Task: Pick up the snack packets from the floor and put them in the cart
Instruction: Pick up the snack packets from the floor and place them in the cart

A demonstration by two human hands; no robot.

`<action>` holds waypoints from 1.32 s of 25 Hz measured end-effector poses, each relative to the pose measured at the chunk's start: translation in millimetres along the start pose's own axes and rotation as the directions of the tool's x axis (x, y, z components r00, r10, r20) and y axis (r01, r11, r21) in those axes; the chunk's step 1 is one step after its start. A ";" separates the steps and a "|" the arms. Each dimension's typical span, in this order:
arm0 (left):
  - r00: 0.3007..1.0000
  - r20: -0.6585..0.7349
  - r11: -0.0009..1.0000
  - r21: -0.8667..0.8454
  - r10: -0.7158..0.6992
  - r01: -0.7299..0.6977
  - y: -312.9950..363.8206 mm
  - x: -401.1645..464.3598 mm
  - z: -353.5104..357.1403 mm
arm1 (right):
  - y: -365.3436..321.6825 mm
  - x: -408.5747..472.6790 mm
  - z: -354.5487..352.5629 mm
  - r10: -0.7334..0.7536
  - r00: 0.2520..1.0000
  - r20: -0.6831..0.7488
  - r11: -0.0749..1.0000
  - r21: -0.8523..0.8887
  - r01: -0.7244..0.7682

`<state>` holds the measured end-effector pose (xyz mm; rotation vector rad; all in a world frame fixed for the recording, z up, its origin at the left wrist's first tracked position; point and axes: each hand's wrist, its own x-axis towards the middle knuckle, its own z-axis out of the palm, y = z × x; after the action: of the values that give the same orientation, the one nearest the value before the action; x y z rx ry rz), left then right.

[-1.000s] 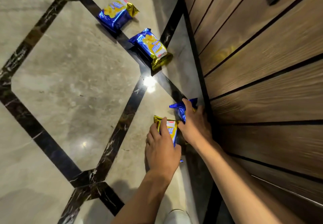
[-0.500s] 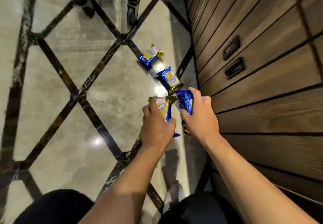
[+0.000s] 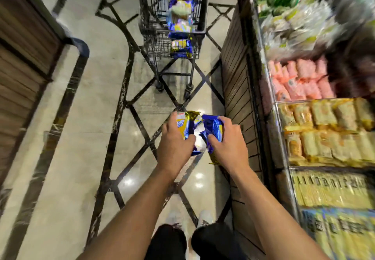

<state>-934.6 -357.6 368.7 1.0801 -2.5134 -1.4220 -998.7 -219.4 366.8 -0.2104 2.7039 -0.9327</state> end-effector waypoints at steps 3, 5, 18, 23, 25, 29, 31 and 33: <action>0.998 -0.056 1.000 -0.028 -0.005 0.003 26.3 -30.2 -63.5 | -48.5 -28.1 -29.1 -0.017 1.000 0.022 1.000 0.004 0.017; 0.998 -0.070 1.000 -0.028 -0.003 0.001 29.7 -36.1 -84.7 | -67.8 -28.9 -35.5 -0.056 0.998 0.020 0.998 -0.003 0.056; 0.958 -0.258 0.992 -0.023 -0.125 0.123 29.8 87.4 -151.3 | -172.7 100.8 8.1 -0.327 0.930 0.165 0.944 0.009 0.330; 0.932 -0.331 0.989 -0.019 -0.146 0.148 45.5 150.6 -155.5 | -191.0 179.4 24.8 -0.381 0.894 0.234 0.923 0.043 0.382; 0.928 -0.326 0.982 -0.020 -0.182 0.186 47.7 164.1 -159.3 | -198.7 193.7 28.2 -0.387 0.889 0.244 0.920 0.041 0.390; 0.909 -0.348 0.973 -0.075 -0.231 0.219 44.9 202.9 -185.0 | -244.9 230.9 48.9 -0.452 0.844 0.287 0.887 0.050 0.458; 0.897 -0.361 0.967 -0.101 -0.256 0.235 37.6 226.3 -205.4 | -273.7 245.8 64.4 -0.457 0.836 0.304 0.884 0.052 0.465; 0.885 -0.372 0.960 -0.124 -0.278 0.250 29.5 254.7 -226.7 | -303.1 261.7 83.8 -0.448 0.840 0.306 0.890 0.062 0.452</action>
<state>-1058.6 -665.8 451.3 1.5620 -2.0829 -1.1907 -1208.1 -563.7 437.5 -0.9503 2.3997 -0.9034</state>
